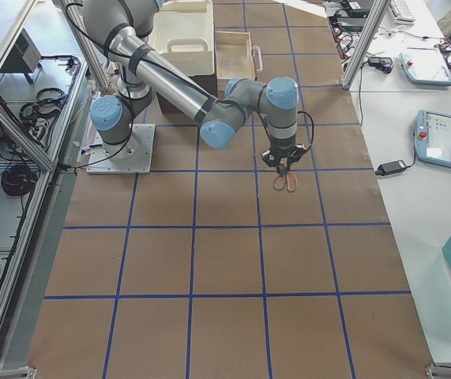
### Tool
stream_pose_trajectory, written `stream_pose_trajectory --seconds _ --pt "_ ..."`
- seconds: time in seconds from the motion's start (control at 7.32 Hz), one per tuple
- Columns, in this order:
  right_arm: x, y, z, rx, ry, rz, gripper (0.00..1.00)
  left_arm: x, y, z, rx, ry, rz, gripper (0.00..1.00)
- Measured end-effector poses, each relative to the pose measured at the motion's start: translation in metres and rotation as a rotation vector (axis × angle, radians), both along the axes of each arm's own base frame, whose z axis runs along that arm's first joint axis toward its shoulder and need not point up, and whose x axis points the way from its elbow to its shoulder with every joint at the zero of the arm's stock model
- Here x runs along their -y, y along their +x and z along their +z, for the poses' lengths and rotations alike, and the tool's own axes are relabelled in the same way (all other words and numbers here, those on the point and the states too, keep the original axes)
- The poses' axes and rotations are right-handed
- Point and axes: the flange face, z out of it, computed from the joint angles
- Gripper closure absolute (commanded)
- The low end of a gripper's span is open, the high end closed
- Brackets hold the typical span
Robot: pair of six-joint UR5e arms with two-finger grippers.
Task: Put scissors in drawer and close it
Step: 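Lift the scissors with the right gripper off the table, then carry the scissors with the right gripper over the open drawer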
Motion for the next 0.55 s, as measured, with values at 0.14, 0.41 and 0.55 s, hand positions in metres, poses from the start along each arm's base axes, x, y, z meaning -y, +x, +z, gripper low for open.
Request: stream_pose_trajectory --seconds 0.14,0.41,0.55 --pt "0.002 0.042 0.011 0.022 0.008 -0.019 1.0 0.0 0.0 0.0 0.0 -0.002 0.0 0.0" --pt "-0.006 0.138 0.034 0.041 0.024 0.004 1.0 0.0 0.001 0.0 0.0 -0.001 0.001 0.0" --pt "-0.016 0.185 0.045 0.051 0.033 0.014 1.0 0.0 0.001 0.0 0.0 0.0 0.001 0.0"
